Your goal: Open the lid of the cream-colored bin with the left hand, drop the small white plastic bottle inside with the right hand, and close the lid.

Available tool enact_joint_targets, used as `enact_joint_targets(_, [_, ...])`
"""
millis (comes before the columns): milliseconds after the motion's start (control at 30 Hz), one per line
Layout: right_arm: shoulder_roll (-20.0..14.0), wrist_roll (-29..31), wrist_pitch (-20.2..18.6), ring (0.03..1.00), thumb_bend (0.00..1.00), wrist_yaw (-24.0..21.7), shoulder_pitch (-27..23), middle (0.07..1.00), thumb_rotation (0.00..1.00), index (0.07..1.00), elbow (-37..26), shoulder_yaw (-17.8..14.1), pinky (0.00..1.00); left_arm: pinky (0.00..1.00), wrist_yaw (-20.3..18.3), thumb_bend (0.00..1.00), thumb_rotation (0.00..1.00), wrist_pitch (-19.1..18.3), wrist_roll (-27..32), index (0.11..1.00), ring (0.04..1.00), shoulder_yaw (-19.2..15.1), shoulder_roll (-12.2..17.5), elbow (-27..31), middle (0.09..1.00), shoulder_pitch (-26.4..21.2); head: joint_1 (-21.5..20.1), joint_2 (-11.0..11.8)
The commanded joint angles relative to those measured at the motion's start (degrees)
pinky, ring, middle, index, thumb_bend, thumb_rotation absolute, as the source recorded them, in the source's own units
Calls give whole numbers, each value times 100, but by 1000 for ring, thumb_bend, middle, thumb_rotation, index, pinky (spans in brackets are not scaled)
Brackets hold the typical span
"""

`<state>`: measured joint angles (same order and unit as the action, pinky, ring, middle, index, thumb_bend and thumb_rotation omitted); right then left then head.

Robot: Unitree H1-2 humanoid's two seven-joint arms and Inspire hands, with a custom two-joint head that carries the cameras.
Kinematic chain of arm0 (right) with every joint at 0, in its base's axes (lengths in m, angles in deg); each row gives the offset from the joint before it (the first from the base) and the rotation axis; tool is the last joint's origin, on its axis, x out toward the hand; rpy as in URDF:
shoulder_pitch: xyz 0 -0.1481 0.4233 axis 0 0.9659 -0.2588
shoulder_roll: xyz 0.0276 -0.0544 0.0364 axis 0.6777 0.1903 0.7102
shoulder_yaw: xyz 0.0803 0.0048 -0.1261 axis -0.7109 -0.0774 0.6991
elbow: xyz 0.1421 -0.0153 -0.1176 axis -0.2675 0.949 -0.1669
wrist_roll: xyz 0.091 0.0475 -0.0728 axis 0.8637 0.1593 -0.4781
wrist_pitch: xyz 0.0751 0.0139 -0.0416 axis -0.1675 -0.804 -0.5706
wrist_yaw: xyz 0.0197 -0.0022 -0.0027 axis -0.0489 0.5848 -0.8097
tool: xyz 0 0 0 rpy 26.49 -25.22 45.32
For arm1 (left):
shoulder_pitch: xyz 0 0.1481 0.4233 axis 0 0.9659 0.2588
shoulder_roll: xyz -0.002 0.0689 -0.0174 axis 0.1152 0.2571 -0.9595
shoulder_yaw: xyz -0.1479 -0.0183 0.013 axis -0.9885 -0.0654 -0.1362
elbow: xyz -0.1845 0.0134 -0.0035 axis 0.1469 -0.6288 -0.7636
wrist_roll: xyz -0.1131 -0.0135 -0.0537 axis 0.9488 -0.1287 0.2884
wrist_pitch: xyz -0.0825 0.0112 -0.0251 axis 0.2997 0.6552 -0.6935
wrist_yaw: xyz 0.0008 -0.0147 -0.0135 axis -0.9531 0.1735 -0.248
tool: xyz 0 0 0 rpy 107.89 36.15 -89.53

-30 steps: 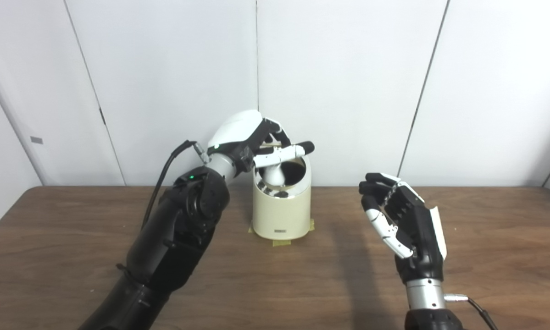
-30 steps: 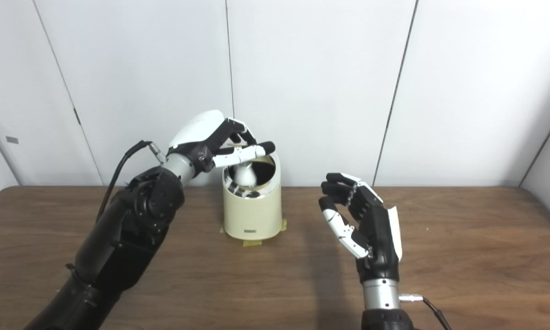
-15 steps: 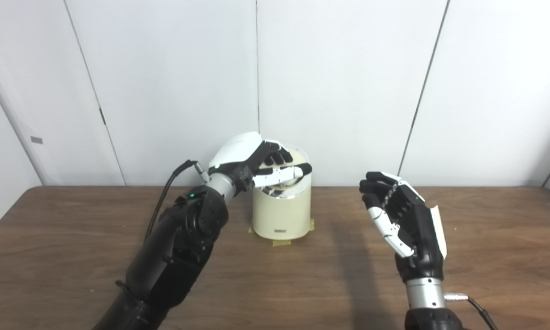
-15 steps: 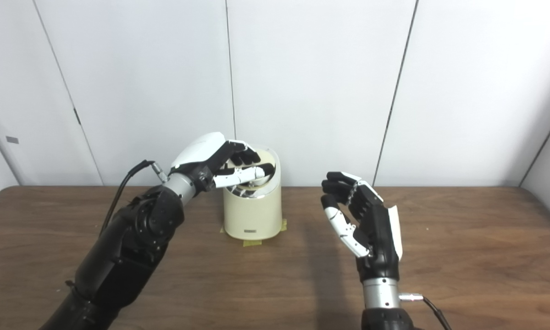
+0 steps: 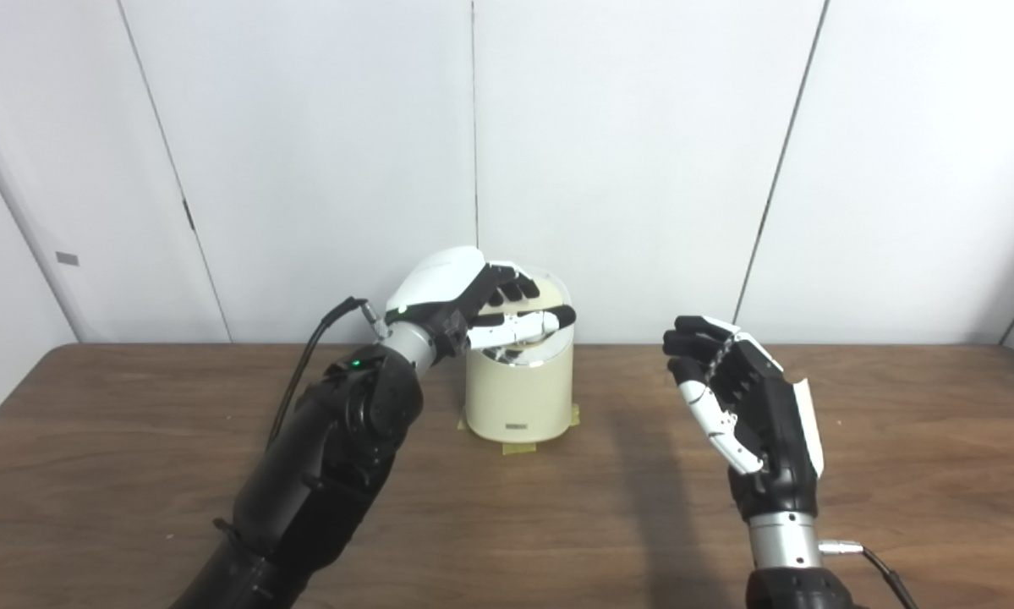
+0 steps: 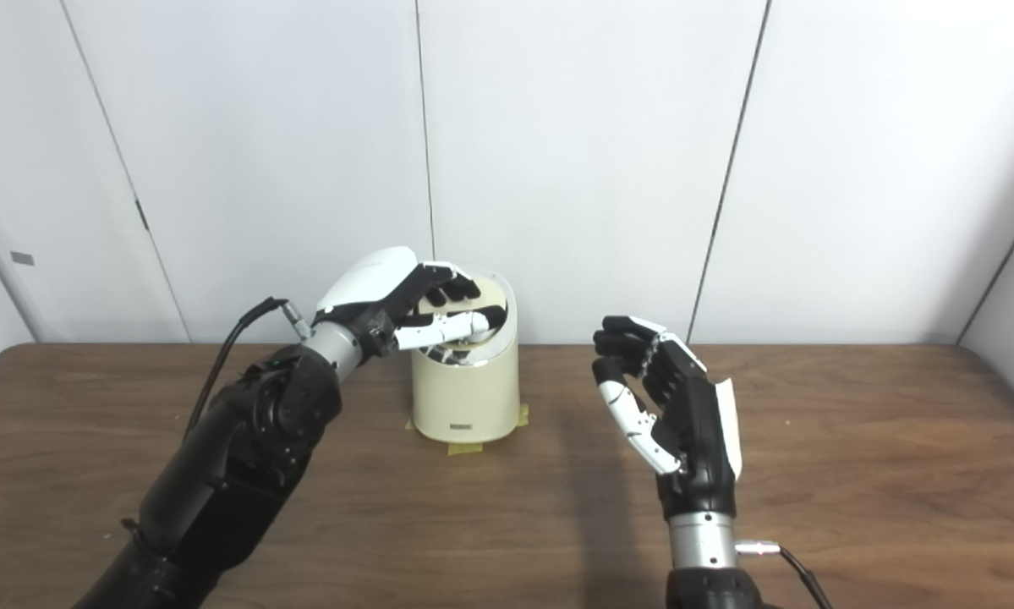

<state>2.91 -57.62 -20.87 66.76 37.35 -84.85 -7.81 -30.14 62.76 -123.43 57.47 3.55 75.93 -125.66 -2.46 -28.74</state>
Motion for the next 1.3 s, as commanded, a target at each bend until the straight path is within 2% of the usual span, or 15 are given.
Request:
enact_joint_targets(0, [21, -30, 136, 665, 236, 34, -224, 649, 422, 661, -196, -9, 624, 1000, 24, 744, 926, -42, -136, 772, 798, -5, 91, 47, 765, -205, -5, -2])
enact_joint_targets(67, [21, -36, 143, 665, 243, 36, -228, 647, 424, 660, -189, -7, 625, 1000, 77, 753, 919, 11, -282, 764, 783, 78, 125, 66, 747, -178, -9, -8])
enact_joint_targets(200, [16, -32, 206, 664, 242, 37, -243, 641, 422, 657, -156, -5, 619, 1000, 263, 747, 940, 469, -920, 747, 786, 533, 368, 34, 734, -172, -11, -8])
enact_joint_targets(267, [22, -46, 211, 661, 239, 45, -248, 640, 413, 655, -157, -1, 610, 1000, 279, 757, 903, 596, -1168, 742, 808, 691, 423, 38, 731, -156, -20, -5])
enact_joint_targets(367, [38, -70, 207, 658, 235, 59, -258, 639, 404, 656, -166, 12, 606, 1000, 246, 765, 875, 719, -1438, 737, 820, 804, 454, 55, 725, -125, -31, -14])
enact_joint_targets(467, [51, -77, 222, 659, 235, 70, -267, 640, 395, 655, -166, 14, 607, 1000, 257, 776, 882, 896, -1711, 731, 808, 898, 456, 86, 728, -52, -45, -28])
enact_joint_targets(600, [72, -89, 216, 655, 241, 99, -280, 639, 395, 655, -166, 10, 607, 1000, 89, 756, 910, 1119, -2198, 744, 822, 1103, 488, 183, 762, 5, -64, -35])
enact_joint_targets(700, [56, -49, 240, 658, 248, 97, -292, 639, 400, 658, -147, 9, 612, 1000, 136, 753, 915, 1360, -2534, 731, 813, 1250, 488, 182, 757, 57, -68, -40])
enact_joint_targets(900, [65, -37, 213, 659, 250, 103, -299, 642, 406, 661, -169, 3, 608, 1000, 81, 738, 930, 1549, -2826, 732, 819, 1265, 415, 190, 773, 249, -97, -64])
enact_joint_targets(1267, [63, 16, 212, 663, 274, 117, -316, 642, 406, 655, -146, -10, 606, 1000, 72, 728, 946, 1650, -2868, 741, 810, 1152, 323, 81, 766, 375, -90, -65])
